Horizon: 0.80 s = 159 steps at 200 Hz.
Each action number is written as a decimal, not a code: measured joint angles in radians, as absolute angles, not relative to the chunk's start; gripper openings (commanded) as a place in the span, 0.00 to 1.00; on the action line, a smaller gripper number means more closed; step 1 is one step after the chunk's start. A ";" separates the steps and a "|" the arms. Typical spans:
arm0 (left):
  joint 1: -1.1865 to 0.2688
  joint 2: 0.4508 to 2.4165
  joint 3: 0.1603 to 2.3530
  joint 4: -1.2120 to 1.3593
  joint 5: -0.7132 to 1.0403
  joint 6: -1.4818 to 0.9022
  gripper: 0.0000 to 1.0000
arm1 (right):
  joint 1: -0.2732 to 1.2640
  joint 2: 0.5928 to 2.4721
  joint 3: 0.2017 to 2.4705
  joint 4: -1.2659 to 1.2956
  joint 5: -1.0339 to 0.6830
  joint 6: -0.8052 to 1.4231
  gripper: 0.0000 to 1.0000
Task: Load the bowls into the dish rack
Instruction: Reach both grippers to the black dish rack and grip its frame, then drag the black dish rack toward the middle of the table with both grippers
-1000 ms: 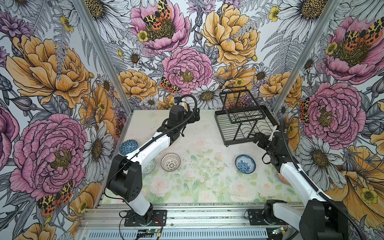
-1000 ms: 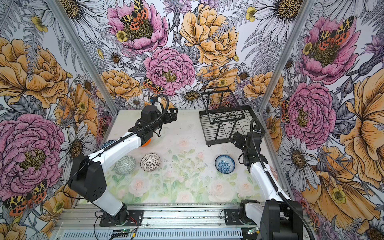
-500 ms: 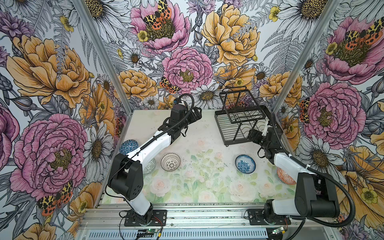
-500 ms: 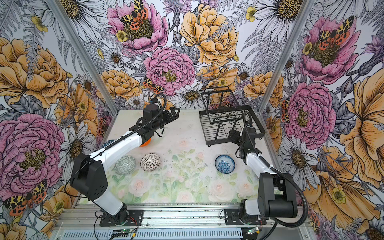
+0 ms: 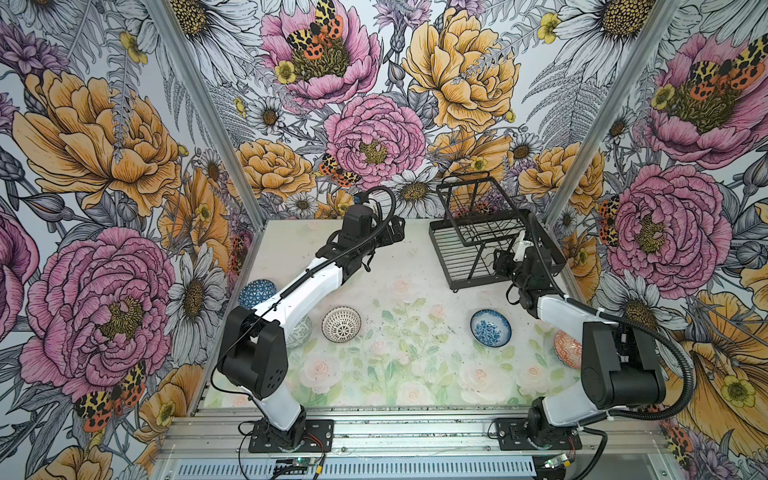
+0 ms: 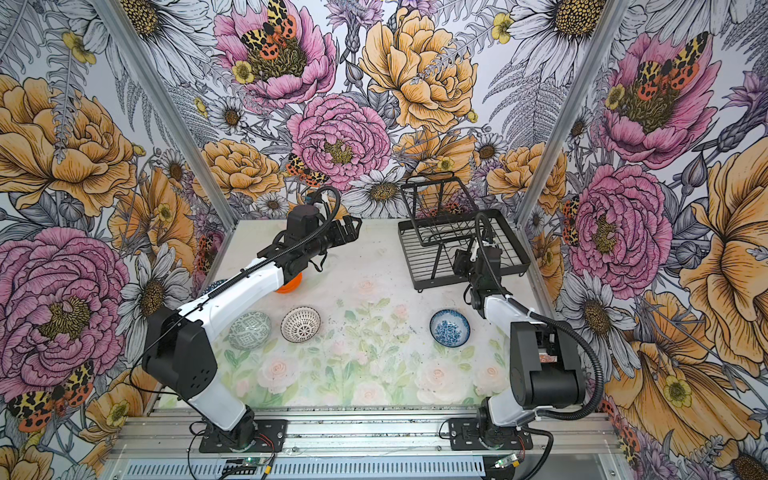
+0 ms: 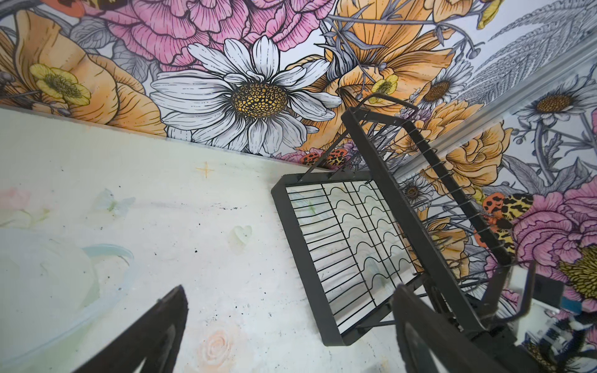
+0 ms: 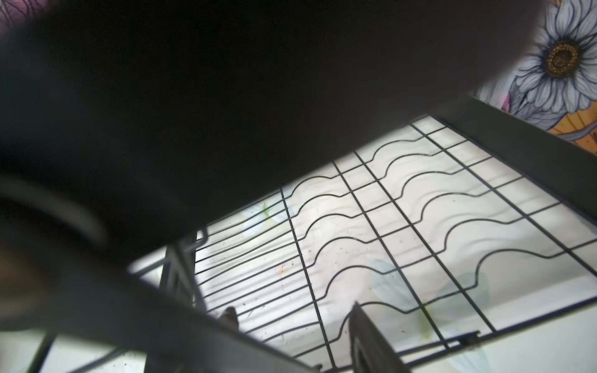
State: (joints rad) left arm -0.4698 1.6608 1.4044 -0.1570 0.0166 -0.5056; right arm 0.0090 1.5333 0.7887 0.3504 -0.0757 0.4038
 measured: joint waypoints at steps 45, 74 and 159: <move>-0.342 1.661 1.404 -0.140 0.074 -0.541 0.99 | 0.040 1.554 0.802 0.363 -0.050 0.395 0.25; -0.308 1.671 1.419 -0.132 0.077 -0.533 0.99 | 0.073 1.555 0.809 0.355 -0.048 0.378 0.21; -0.444 1.803 1.596 -0.163 0.123 -0.560 0.99 | 0.227 1.540 0.809 0.329 -0.012 0.286 0.19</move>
